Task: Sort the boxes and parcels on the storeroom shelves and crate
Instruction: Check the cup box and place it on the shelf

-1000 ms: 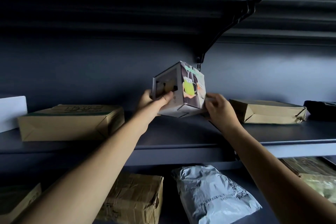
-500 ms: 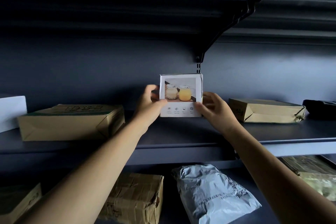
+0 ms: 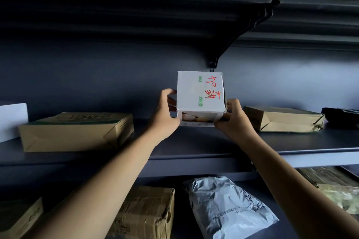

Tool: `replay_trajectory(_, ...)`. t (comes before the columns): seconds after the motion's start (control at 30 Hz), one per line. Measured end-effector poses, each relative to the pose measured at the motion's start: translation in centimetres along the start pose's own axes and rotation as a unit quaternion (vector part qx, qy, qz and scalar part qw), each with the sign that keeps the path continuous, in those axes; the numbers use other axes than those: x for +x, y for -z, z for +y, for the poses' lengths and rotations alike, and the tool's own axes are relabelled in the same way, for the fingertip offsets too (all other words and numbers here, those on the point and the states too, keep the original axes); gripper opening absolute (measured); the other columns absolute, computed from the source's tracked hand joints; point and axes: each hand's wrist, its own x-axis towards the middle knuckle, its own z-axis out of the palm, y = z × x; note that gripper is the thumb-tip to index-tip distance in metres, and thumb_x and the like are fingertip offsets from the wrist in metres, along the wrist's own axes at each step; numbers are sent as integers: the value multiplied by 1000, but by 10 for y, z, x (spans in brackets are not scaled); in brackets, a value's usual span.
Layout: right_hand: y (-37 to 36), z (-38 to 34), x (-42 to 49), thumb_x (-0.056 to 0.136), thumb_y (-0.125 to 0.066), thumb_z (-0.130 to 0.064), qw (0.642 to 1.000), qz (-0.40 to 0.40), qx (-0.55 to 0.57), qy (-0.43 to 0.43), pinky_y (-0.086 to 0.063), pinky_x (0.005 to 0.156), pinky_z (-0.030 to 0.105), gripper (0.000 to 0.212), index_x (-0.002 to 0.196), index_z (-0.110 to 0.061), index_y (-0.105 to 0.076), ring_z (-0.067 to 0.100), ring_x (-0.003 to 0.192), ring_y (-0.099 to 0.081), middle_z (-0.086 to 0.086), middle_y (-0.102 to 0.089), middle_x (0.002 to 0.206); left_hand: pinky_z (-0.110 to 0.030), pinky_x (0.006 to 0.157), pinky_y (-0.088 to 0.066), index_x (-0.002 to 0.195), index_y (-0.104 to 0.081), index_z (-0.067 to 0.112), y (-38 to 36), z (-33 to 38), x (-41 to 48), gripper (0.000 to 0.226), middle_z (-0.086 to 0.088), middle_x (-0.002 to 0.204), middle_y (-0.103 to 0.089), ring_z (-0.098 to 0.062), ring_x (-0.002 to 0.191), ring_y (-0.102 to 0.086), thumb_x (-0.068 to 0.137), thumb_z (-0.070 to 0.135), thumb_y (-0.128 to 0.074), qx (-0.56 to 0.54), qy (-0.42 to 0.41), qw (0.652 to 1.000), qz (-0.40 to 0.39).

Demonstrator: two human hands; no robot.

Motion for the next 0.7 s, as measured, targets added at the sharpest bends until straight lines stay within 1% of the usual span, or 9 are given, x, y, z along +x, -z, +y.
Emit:
replay_trajectory(0.07,1,0,1,80,-68,9,1000,7,-4,3,-42,60,1,44,115,-5,-45,7,88,-58,-3,-57,102,-8,68,-39,118,-29,34,-1,0,0,60,15,106,-52,-8,101,-53,84,-1,-64,6,-1,1000,-5)
replay_trajectory(0.17,1,1,1,80,-64,14,1000,11,-2,4,-42,61,1,44,116,-3,-44,9,90,-59,-2,-56,104,-10,68,-40,120,-27,29,-3,-1,-1,61,6,116,-51,-10,104,-51,82,1,-66,8,4,1000,-28)
replay_trajectory(0.3,2,2,2,81,-65,12,1000,23,-12,6,-42,60,1,43,112,-9,-42,4,82,-62,-2,-55,99,-18,78,-43,128,-26,25,-5,-2,0,69,3,125,-47,-13,109,-50,78,5,-71,9,-2,999,-38)
replay_trajectory(0.37,0,5,3,82,-64,12,1000,28,-9,7,-44,61,3,44,108,-12,-39,15,88,-65,1,-57,103,-9,72,-41,129,-26,23,-6,-1,0,67,5,126,-45,-7,102,-49,81,5,-69,7,-2,999,-38)
replay_trajectory(0.43,-1,7,4,82,-64,14,999,31,-7,12,-46,62,4,45,107,-12,-38,20,95,-64,6,-58,110,-3,63,-35,133,-25,23,-6,1,-1,66,7,125,-43,-6,98,-47,84,6,-65,11,2,999,-38)
replay_trajectory(0.5,0,10,5,81,-67,12,999,27,-21,12,-46,64,4,47,107,-13,-38,16,93,-65,10,-57,115,-3,62,-34,135,-27,23,-7,-1,-1,64,6,124,-47,-9,101,-49,85,5,-64,16,-4,999,-27)
replay_trajectory(0.57,0,14,8,79,-68,10,999,28,-32,-5,-47,65,4,48,107,-16,-38,11,87,-64,12,-57,118,-8,67,-37,137,-29,24,-8,-2,-2,63,2,128,-52,-11,107,-52,87,5,-63,31,-22,999,-15)
replay_trajectory(0.63,0,17,10,78,-70,5,999,37,-33,-11,-51,73,14,48,105,-21,-39,20,98,-63,12,-61,118,-17,76,-39,142,-26,23,-10,-1,-5,65,0,134,-49,-7,109,-48,89,7,-62,56,-34,998,-11)
replay_trajectory(0.7,0,18,12,79,-71,-2,999,37,-29,-26,-53,84,35,48,103,-27,-38,25,110,-59,9,-62,117,-19,79,-39,145,-24,22,-12,1,-7,68,-3,137,-48,-4,106,-46,91,8,-61,80,-46,996,-7)
